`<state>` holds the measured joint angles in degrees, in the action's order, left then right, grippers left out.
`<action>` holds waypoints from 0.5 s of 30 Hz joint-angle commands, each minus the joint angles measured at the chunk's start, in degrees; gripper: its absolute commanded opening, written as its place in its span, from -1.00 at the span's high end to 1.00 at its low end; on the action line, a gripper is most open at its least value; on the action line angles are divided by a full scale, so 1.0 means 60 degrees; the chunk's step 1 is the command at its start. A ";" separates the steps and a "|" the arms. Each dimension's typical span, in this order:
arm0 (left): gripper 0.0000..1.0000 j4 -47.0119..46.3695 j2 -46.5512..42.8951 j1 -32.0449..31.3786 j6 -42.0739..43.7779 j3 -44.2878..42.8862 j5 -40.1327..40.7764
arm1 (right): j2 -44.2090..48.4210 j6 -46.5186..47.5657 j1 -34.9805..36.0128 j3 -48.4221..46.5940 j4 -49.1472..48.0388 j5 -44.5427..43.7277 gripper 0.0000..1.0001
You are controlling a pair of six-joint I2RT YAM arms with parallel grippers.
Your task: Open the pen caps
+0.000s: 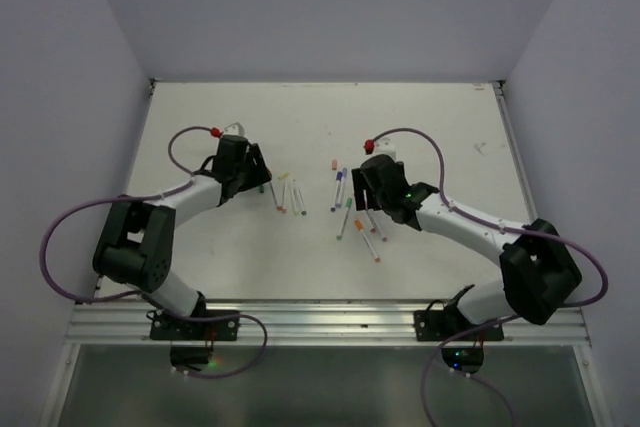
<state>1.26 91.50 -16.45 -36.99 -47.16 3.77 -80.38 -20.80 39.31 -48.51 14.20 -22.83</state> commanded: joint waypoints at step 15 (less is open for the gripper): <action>-1.00 0.2309 -0.5112 0.0090 0.1902 -0.0754 0.1716 | -0.3551 -0.0899 -0.0004 -0.2739 -0.0110 0.1110 -0.22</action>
<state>10.83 63.86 -16.40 -29.87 -50.46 11.68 -100.12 -24.60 39.33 -62.35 14.57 -17.47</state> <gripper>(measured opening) 0.997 0.619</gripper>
